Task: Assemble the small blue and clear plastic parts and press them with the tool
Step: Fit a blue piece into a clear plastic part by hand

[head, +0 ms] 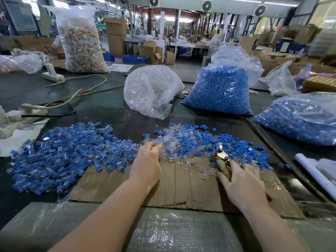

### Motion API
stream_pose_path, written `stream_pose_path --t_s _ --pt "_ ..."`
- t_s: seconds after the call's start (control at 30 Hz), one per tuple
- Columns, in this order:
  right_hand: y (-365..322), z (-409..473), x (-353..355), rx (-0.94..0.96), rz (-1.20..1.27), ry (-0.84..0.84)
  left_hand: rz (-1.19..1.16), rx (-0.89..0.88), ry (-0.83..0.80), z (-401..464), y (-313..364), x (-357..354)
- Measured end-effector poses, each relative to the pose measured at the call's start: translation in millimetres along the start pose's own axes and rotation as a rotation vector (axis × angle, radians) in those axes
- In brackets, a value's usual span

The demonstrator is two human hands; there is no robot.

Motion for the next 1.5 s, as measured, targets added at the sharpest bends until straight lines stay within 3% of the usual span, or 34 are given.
stream_pose_path --t_s 0.27,0.5,0.83,1.13,1.3,1.5 --pt "-0.7 -1.3 3.5 -0.003 0.024 0.025 0.170 0.091 -0.248 6.2 -0.8 -27.5" --pt "-26.0 -6.4 12.6 0.132 0.097 0.184 0.003 0.087 -0.163 -0.1 18.1 -35.7" --pt "-61.7 0.4 4.5 0.282 0.195 0.120 -0.052 0.024 -0.049 -7.4 32.9 -38.3" --pt "-103.4 6.2 -2.4 0.408 0.175 0.091 -0.092 0.002 0.188 -14.2 34.1 -19.0" --pt "-109.8 7.0 -5.6 0.419 0.091 0.103 -0.143 0.033 0.183 -15.6 31.8 -19.4" --pt "-94.8 -2.2 -0.6 0.397 0.271 0.149 -0.149 0.045 0.169 -17.4 30.5 -18.6"
Point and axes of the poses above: each hand's wrist, its own z-axis towards the middle knuckle, its own x-axis out of the back of the hand, y = z × x, the point moved 6 cm from there along z, towards the middle knuckle, and after that the axes turned 15 degrees about -x, right-handed, at the moved point
